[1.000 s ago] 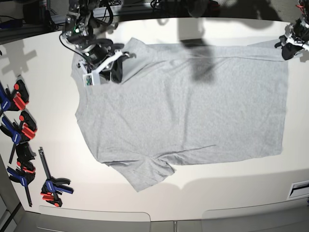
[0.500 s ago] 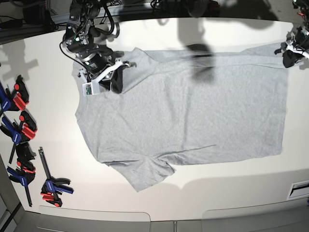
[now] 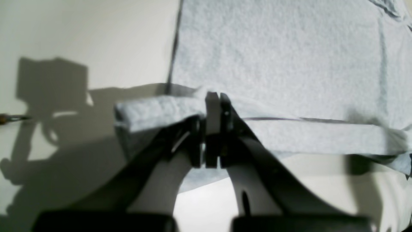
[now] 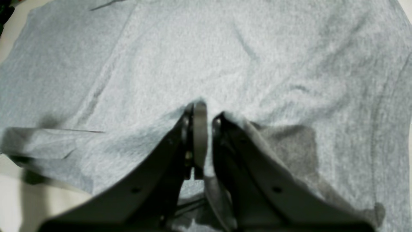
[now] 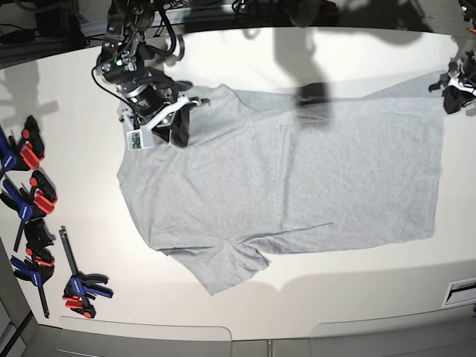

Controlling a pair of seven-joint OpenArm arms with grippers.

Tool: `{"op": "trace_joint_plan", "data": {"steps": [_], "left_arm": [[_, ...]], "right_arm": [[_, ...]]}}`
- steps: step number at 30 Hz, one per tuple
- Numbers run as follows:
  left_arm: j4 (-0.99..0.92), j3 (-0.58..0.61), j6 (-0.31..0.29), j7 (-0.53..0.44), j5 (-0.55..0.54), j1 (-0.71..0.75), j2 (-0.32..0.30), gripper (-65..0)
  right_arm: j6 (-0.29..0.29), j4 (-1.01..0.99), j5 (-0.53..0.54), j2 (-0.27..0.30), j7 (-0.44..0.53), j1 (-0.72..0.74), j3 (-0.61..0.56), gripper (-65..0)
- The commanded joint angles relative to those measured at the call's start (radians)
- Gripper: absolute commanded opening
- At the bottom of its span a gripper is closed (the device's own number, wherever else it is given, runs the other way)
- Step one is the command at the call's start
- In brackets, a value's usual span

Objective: Fold the T-shirt properly
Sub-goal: 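Regrasp the shirt's shoulder corners with both grippers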

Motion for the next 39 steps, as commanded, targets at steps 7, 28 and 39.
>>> {"op": "trace_joint_plan", "data": {"steps": [7,28,39], "left_arm": [[0.016,0.089,-0.026,-0.066,0.055,-0.012,-0.055,-65.0],[0.019,0.086,-0.022,-0.102,0.126,-0.03,-0.071,-43.5],[0.027,0.09,-0.095,-0.133,0.193,-0.034,-0.069,-65.0]], "right_arm": [[0.008,0.018,0.014,0.004,0.029,0.011,0.003,-65.0],[-0.038,0.076,-0.013,-0.001,0.0,0.011,0.103,-34.1],[-0.041,0.066,0.031,-0.002,-0.084,-0.023,0.225,-65.0]]}}
